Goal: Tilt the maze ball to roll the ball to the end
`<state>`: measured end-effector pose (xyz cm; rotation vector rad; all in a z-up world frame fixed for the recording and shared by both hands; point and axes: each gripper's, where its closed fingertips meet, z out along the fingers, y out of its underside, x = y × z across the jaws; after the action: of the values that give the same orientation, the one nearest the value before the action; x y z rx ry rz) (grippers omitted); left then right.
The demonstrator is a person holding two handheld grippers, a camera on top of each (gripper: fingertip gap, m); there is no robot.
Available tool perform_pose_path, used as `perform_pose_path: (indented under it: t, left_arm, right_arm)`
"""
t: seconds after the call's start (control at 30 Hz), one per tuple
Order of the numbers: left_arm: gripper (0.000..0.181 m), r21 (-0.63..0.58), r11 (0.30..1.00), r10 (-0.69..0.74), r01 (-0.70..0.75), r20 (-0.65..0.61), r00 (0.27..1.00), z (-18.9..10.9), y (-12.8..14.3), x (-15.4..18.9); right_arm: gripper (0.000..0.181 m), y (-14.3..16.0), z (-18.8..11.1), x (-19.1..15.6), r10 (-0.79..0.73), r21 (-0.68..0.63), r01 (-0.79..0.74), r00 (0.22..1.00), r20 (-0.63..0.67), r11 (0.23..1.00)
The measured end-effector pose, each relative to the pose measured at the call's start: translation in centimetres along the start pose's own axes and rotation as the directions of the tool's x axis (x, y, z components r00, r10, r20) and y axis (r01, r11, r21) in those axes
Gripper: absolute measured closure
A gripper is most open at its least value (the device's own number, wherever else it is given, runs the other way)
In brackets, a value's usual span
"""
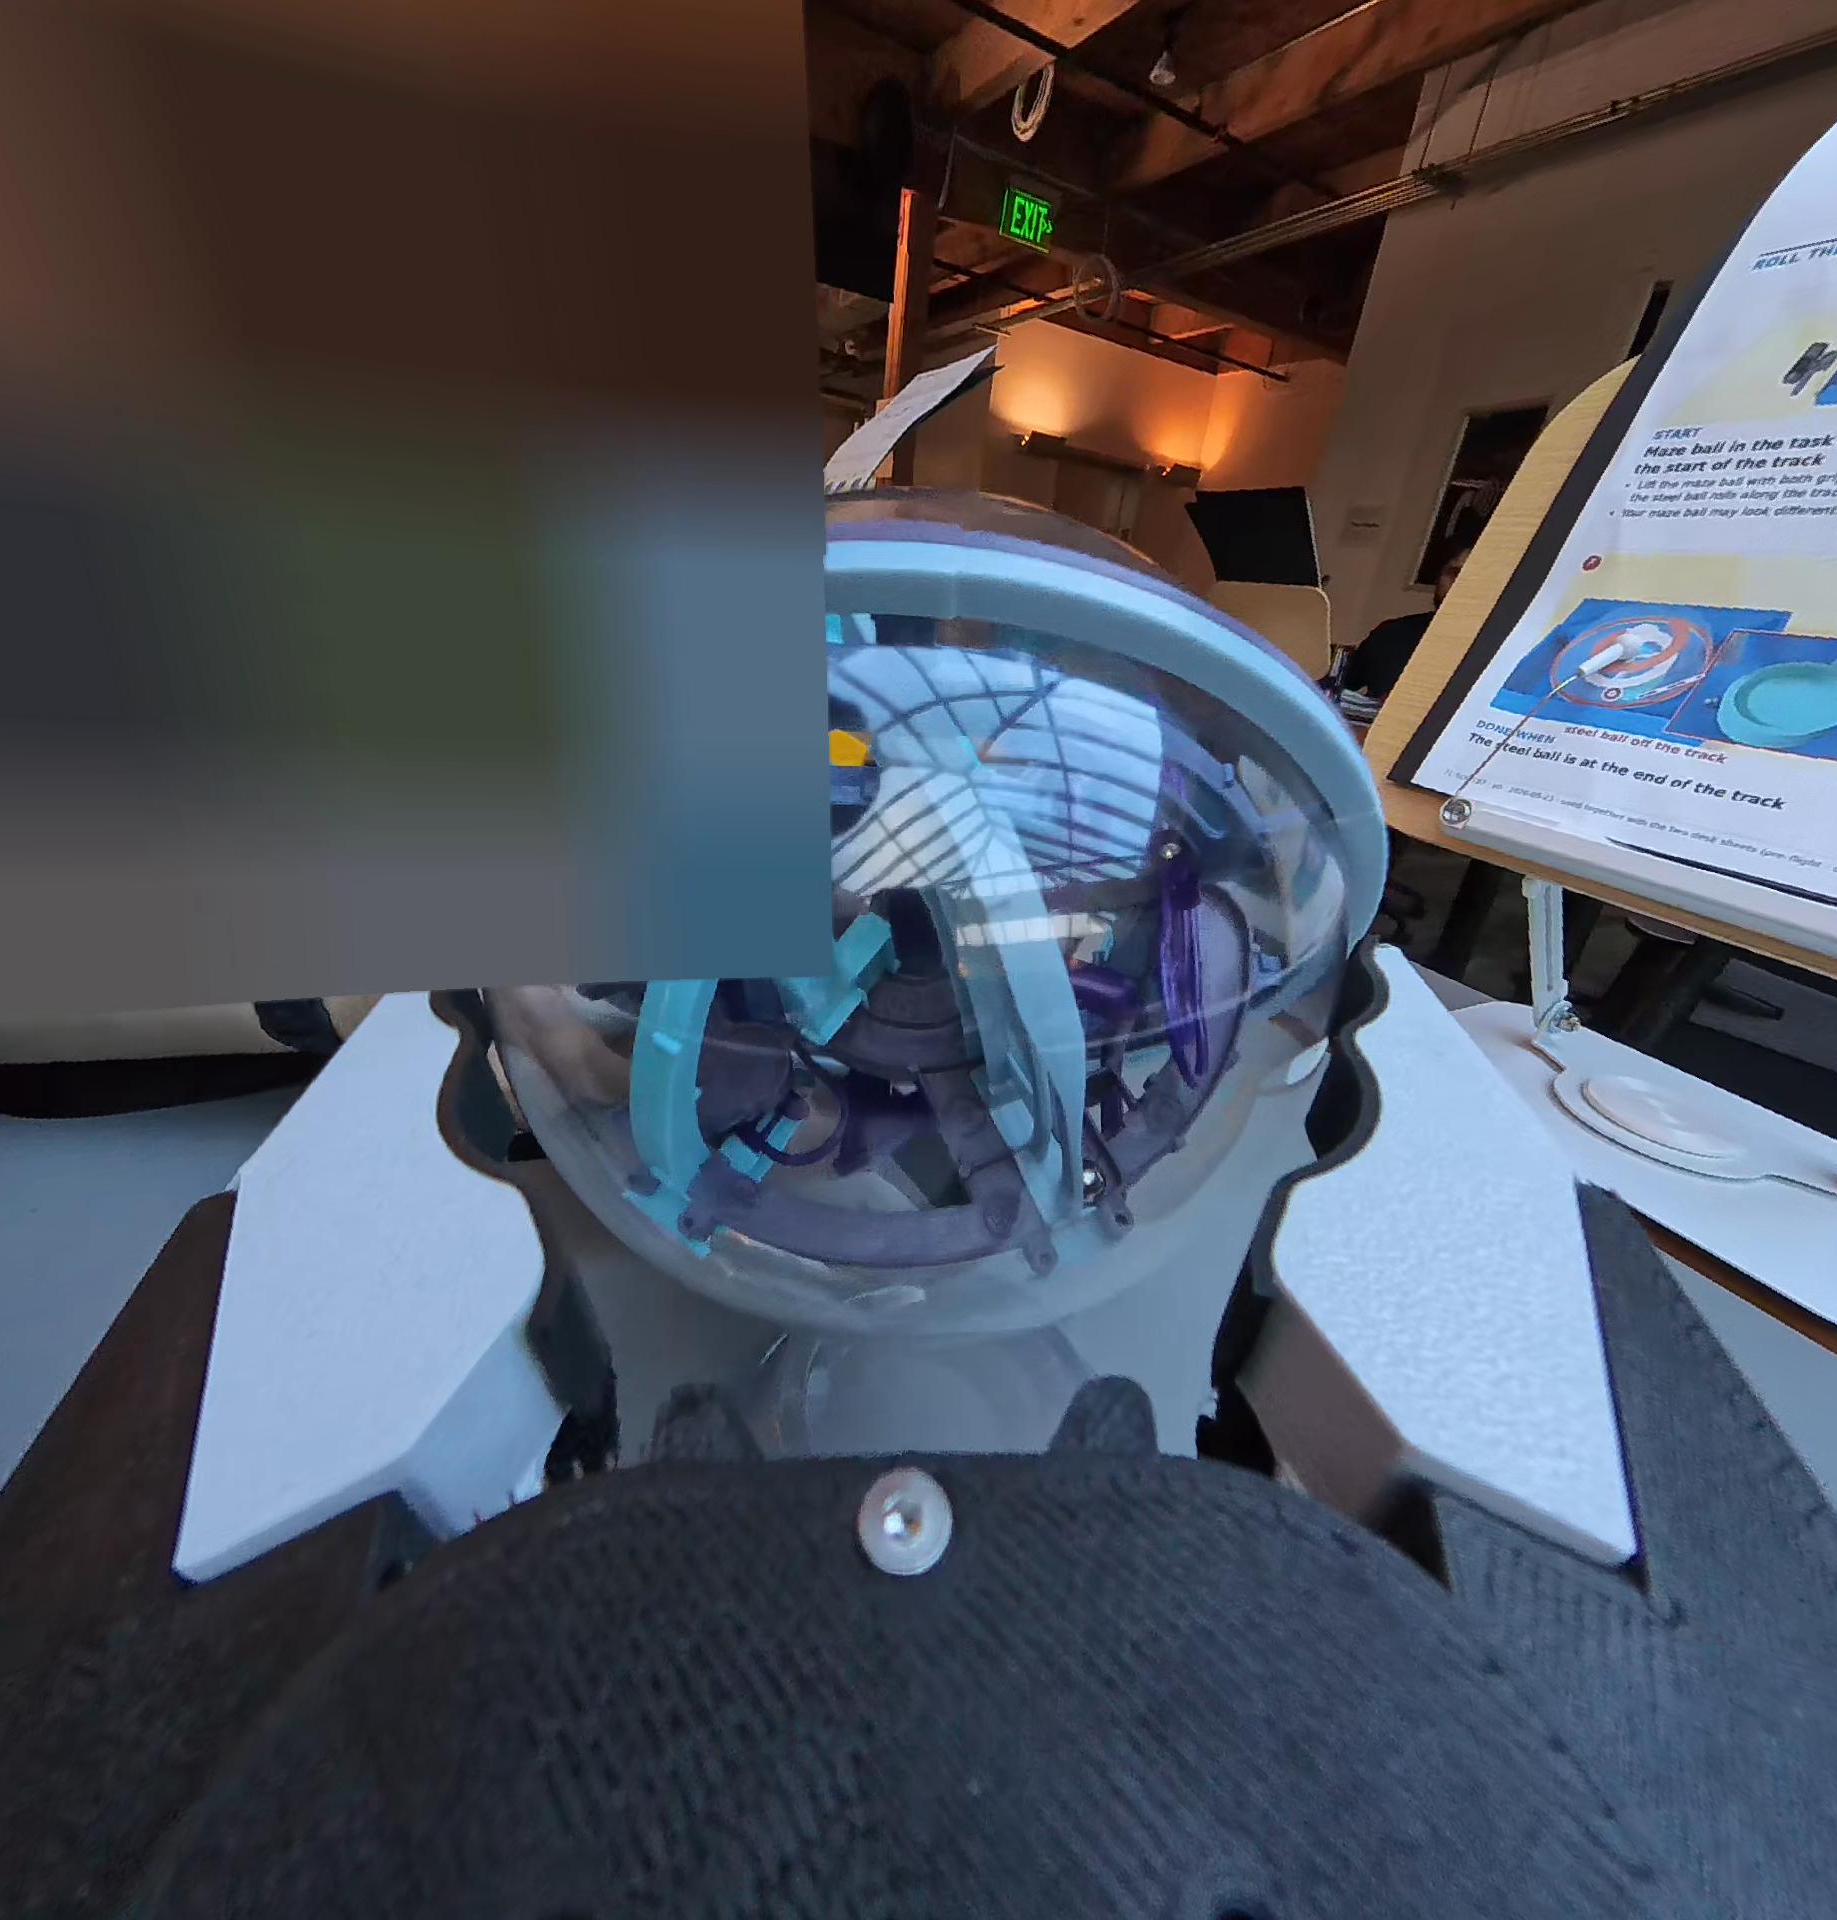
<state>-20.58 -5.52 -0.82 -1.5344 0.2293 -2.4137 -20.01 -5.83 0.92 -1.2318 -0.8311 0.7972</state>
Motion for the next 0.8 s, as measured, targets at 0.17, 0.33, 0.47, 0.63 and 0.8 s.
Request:
perform_pose_path:
  t: [0.17, 0.33, 0.47, 0.63, 0.8]
  left_arm:
    - [0.023, -0.012, 1.000, -0.008, 0.007, -0.008, 1.000, -0.01, 0.17, -0.15]
    - [0.023, -0.022, 1.000, -0.011, 0.011, -0.016, 1.000, -0.02, 0.32, -0.09]
    - [0.023, -0.031, 0.999, -0.037, 0.035, -0.043, 0.998, 0.08, 0.54, 0.11]
    - [0.022, -0.030, 0.998, -0.051, 0.048, -0.073, 0.996, 0.07, 0.63, 0.29]
    - [0.022, -0.003, 1.000, -0.029, 0.028, -0.066, 0.997, -0.02, 0.35, 0.19]
  right_arm:
    - [0.025, 0.12, -0.03, 0.02, 0.005, -0.015, -0.004, 1.000, 0.013, 1.000]
    - [0.024, 0.34, -0.01, -0.10, -0.024, -0.036, 0.024, 1.000, 0.019, 0.999]
    - [0.024, 0.09, -0.07, -0.23, -0.043, -0.027, 0.044, 0.999, 0.023, 0.999]
    - [0.024, -0.08, -0.08, -0.42, -0.068, -0.024, 0.068, 0.997, 0.022, 0.997]
    - [0.024, 0.23, 0.02, -0.39, -0.088, -0.043, 0.088, 0.996, 0.015, 0.995]
